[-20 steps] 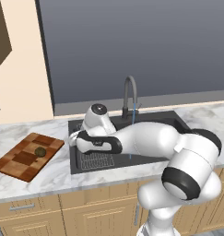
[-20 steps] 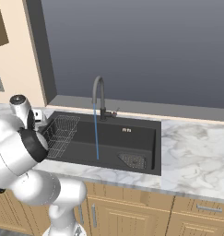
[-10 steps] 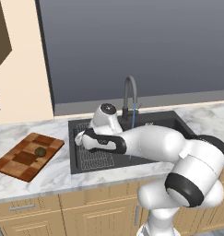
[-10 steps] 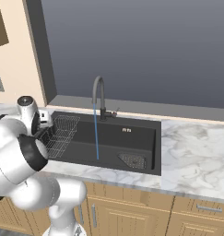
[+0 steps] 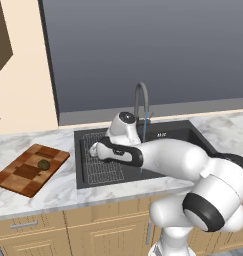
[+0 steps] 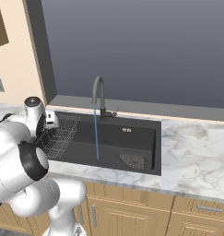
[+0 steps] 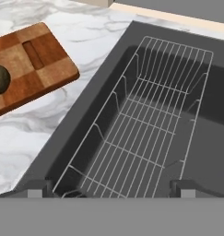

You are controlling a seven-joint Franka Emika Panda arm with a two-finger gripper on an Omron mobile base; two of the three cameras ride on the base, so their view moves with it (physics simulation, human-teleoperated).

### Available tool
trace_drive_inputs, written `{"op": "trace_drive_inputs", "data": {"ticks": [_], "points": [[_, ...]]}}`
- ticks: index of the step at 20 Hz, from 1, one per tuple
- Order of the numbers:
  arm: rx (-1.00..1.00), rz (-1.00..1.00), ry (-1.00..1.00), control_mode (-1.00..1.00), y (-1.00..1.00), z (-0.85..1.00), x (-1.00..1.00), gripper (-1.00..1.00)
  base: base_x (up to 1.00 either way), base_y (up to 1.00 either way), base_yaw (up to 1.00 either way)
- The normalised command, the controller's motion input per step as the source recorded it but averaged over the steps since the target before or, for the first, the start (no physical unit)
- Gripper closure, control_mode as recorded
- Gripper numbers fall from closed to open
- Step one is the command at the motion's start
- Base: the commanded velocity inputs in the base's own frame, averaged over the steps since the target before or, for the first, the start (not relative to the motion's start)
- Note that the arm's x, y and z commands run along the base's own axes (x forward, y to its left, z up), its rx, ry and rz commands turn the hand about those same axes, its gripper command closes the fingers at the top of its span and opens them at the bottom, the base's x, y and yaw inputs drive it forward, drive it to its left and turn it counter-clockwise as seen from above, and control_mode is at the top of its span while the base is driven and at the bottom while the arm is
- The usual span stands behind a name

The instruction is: Pick the kiwi from the sink and place it on the cutting board to airdry. Then turn off the sink faucet.

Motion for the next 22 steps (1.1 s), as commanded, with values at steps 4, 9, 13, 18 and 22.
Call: {"op": "trace_drive_inputs", "data": {"ticks": [4, 9, 13, 18, 22], "points": [[0.01, 0.00, 0.00, -1.00, -0.28, 0.00, 0.00, -1.00, 0.00, 0.00, 0.00], [0.01, 0.00, 0.00, -1.00, -0.28, 0.00, 0.00, -1.00, 0.00, 0.00, 0.00], [0.01, 0.00, 0.00, -1.00, -0.26, 0.00, 0.00, -1.00, 0.00, 0.00, 0.00], [0.01, 0.00, 0.00, -1.00, -0.26, 0.00, 0.00, -1.00, 0.00, 0.00, 0.00], [0.01, 0.00, 0.00, -1.00, -0.25, 0.00, 0.00, -1.00, 0.00, 0.00, 0.00]]}}
